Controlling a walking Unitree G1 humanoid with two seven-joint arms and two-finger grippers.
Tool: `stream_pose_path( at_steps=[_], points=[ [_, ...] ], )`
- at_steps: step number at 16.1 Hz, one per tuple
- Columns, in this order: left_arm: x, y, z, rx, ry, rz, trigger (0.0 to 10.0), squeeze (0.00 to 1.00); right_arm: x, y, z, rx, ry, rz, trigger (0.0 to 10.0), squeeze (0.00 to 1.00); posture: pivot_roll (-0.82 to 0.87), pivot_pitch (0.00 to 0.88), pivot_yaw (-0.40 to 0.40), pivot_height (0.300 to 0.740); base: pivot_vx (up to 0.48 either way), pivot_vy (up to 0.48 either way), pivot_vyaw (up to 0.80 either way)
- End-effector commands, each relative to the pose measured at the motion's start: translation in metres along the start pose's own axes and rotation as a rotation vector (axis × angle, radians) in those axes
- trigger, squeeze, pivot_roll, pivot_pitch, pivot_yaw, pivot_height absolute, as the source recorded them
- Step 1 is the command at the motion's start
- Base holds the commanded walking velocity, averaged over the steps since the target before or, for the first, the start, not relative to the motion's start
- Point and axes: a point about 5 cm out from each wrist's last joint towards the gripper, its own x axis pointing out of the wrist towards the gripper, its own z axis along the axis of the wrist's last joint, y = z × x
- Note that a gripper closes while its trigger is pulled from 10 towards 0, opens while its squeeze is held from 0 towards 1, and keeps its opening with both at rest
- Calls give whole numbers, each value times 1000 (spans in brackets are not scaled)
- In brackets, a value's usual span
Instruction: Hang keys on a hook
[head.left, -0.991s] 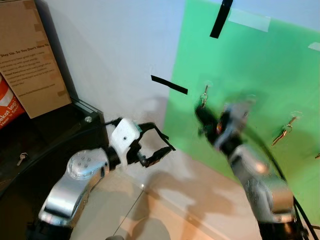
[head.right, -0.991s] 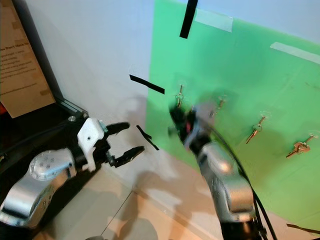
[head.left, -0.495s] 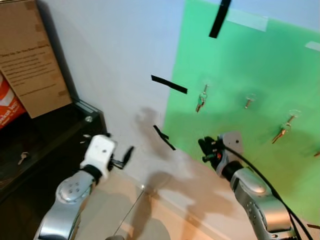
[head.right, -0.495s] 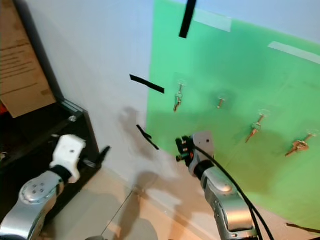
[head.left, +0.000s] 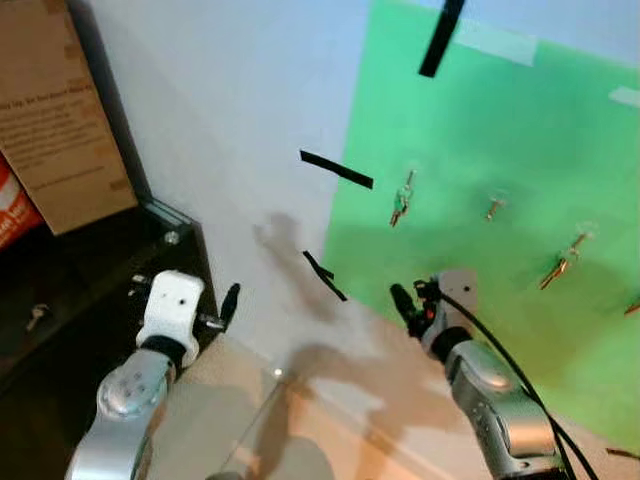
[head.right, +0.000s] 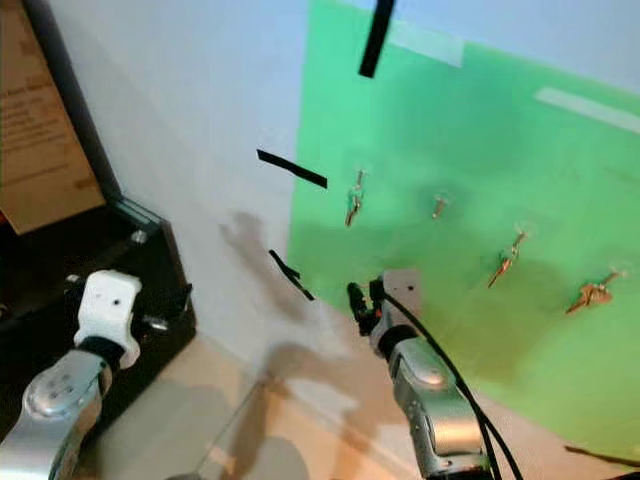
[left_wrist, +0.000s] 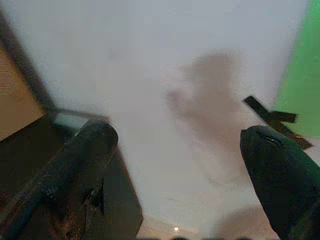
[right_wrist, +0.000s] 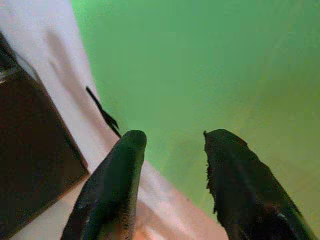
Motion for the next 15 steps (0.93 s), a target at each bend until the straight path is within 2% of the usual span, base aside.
stream_pose_path(
  at_steps=[1,2,4,5,6,7,8,9,12,15],
  points=[
    [-3,1,3,15,-4,34,10000,373,-1,-3,-1,-12,6,2,10000,1000,111,0,-104,740,0,0,0],
    [-4,-4,3,20,2,3,10000,380,-3,-4,1,-1,-10,6,10000,1000,99,0,-90,740,0,0,0],
    [4,-9,6,16,-2,-56,10000,384,-2,-7,7,6,-38,-1,10000,1000,64,0,-60,740,0,0,0],
    [17,-17,6,20,-9,-99,10000,392,-3,-16,10,34,-73,-55,10000,1000,27,0,-24,740,0,0,0],
    [23,-18,6,38,-9,-116,10000,392,-4,-18,9,46,-79,-88,10000,1000,10,0,-7,740,0,0,0],
    [24,-19,7,48,-11,-122,10000,392,-5,-20,9,46,-77,-102,10000,1000,10,0,-7,740,0,0,0],
    [28,-26,13,43,-25,-154,10000,388,-9,-23,11,63,-97,-112,10000,1000,-29,0,41,740,0,0,0],
    [31,-29,15,42,-31,-179,10000,388,-10,-23,13,62,-114,-120,10000,1000,-43,0,53,740,0,0,0],
    [34,-32,11,42,-22,-212,10000,392,-14,-25,14,50,-130,-147,10000,1000,-86,0,68,740,0,0,0],
    [30,-38,4,30,-10,-220,10000,396,-30,-21,8,29,-117,-152,10000,1000,-88,0,35,740,0,0,715]
  ],
)
